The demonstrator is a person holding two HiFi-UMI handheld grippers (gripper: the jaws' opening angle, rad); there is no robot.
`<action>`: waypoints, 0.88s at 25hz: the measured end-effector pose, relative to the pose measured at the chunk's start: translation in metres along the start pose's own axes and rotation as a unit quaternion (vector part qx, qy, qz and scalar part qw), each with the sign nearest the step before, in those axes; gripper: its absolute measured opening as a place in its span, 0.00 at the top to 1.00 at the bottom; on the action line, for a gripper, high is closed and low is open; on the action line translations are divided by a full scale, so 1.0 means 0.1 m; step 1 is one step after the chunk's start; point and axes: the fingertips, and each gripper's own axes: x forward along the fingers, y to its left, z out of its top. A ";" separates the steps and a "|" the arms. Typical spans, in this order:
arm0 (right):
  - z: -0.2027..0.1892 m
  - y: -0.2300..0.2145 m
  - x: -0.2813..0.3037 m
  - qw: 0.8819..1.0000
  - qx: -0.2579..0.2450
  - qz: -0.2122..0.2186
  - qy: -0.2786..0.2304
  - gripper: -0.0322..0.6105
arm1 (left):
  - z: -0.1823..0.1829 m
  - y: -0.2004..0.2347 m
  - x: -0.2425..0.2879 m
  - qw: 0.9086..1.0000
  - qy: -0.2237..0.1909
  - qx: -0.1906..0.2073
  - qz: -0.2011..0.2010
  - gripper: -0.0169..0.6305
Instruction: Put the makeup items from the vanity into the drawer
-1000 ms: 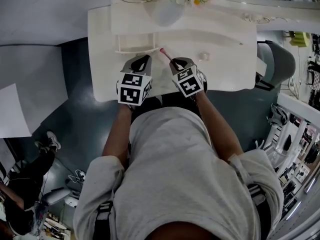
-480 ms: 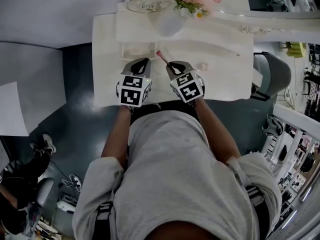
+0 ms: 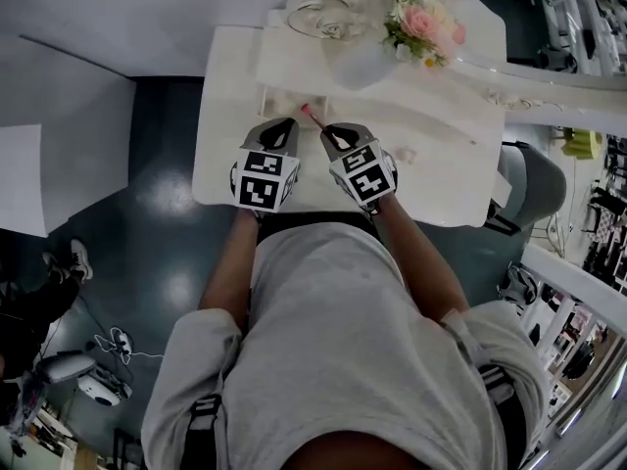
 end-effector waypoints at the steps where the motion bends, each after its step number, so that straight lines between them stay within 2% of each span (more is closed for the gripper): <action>1: 0.05 0.01 0.03 1.000 -0.007 0.004 -0.001 0.88 | 0.00 0.04 -0.02 1.000 -0.002 -0.004 0.005 0.97; 13: 0.44 0.15 0.26 0.996 -0.082 0.034 0.005 0.88 | -0.01 0.43 -0.15 0.998 -0.015 -0.041 0.048 0.97; 22: 0.54 0.15 0.48 0.990 -0.139 0.032 0.024 0.88 | 0.11 0.66 -0.05 0.999 -0.010 -0.023 0.046 0.97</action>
